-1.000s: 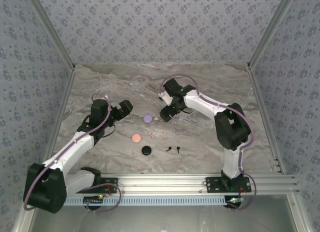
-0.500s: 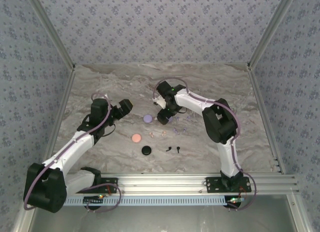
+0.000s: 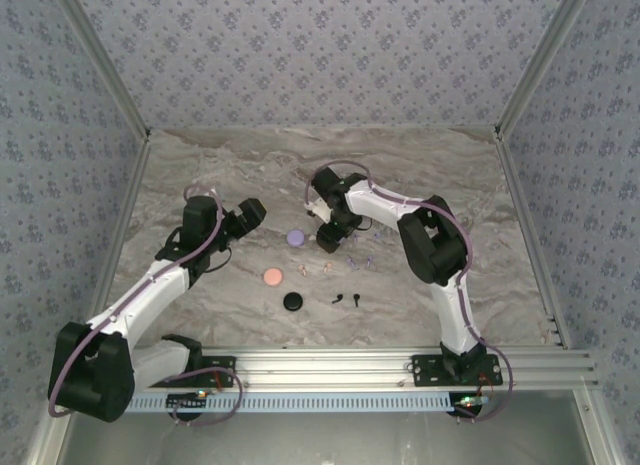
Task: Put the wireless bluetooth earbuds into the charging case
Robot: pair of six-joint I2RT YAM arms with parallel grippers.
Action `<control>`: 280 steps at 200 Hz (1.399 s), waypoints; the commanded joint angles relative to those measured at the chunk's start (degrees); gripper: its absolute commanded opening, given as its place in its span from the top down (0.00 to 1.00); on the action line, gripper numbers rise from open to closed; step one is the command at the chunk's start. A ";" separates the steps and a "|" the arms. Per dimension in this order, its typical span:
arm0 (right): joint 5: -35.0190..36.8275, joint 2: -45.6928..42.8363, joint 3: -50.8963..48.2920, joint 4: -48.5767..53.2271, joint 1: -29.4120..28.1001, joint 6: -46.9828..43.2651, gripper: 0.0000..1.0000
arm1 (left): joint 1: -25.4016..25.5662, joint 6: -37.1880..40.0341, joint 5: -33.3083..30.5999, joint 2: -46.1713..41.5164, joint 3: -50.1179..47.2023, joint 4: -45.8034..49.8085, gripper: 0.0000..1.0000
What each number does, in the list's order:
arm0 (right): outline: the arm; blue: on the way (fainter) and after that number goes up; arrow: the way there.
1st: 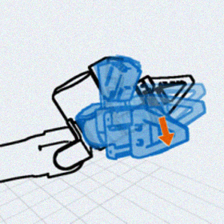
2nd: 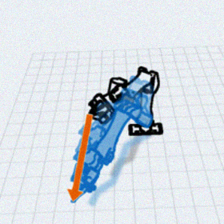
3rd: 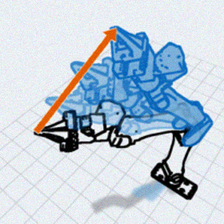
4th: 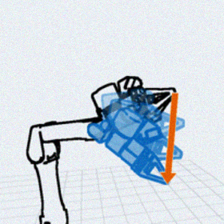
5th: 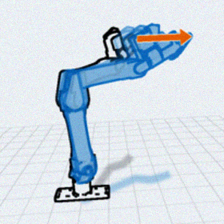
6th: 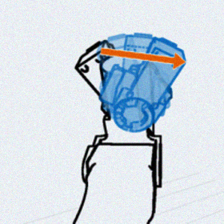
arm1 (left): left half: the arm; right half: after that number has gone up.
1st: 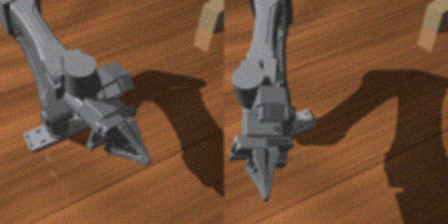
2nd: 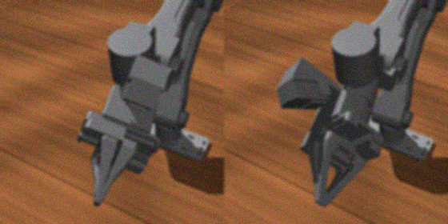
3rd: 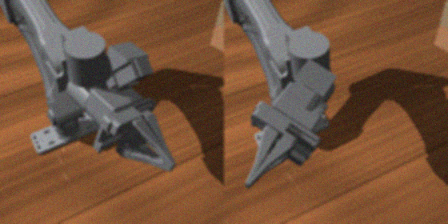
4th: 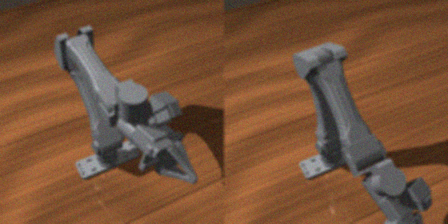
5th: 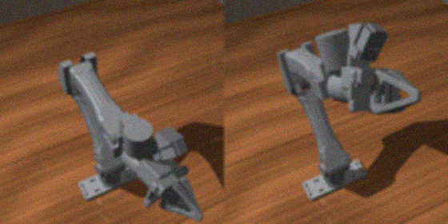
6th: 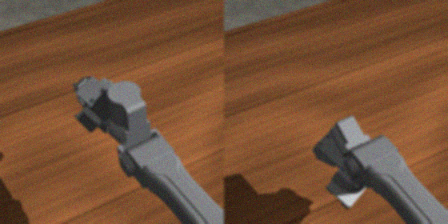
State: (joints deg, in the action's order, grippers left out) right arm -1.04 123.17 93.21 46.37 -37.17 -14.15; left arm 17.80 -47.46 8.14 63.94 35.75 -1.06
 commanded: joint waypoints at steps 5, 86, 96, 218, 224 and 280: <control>0.53 1.18 1.52 1.85 -0.37 -0.68 0.33 | 0.39 0.16 -0.50 0.12 2.34 0.82 0.01; 1.53 -9.93 -6.18 -6.25 0.84 -1.04 0.46 | 0.48 2.81 0.68 -0.59 3.45 1.79 0.01; 1.49 -12.60 -7.84 -7.82 1.05 -1.31 0.47 | 0.48 3.22 1.38 -0.74 3.62 1.65 0.01; -4.60 -50.31 -32.31 -33.05 2.61 -12.43 0.51 | 7.42 10.73 17.07 0.95 13.97 -2.24 0.14; -4.79 -51.73 -33.23 -34.07 2.57 -13.10 0.51 | 8.16 11.23 17.52 1.37 14.69 -2.21 0.15; -6.52 -59.44 -38.71 -40.66 1.68 -17.42 0.51 | 13.36 13.63 22.81 5.38 19.47 -4.51 0.28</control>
State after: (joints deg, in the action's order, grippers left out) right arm -6.11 65.45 55.64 10.13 -34.98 -28.16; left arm 29.71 -35.94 26.63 67.83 52.49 -2.66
